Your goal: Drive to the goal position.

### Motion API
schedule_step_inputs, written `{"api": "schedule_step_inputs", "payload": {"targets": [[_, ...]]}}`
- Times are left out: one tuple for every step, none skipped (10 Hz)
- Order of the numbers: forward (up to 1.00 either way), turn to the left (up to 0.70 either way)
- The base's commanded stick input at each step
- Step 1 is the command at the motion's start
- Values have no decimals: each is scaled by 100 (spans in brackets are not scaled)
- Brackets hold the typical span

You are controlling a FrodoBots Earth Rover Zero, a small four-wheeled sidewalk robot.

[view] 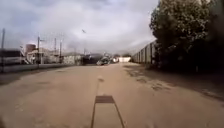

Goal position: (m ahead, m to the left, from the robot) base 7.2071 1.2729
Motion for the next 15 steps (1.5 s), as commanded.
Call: {"api": "schedule_step_inputs", "payload": {"targets": [[70,6],[70,1],[70,6],[70,1],[70,2],[70,1],[70,0],[70,0],[70,6],[70,-11],[70,-34],[70,-18],[70,11],[70,8],[70,8]]}}
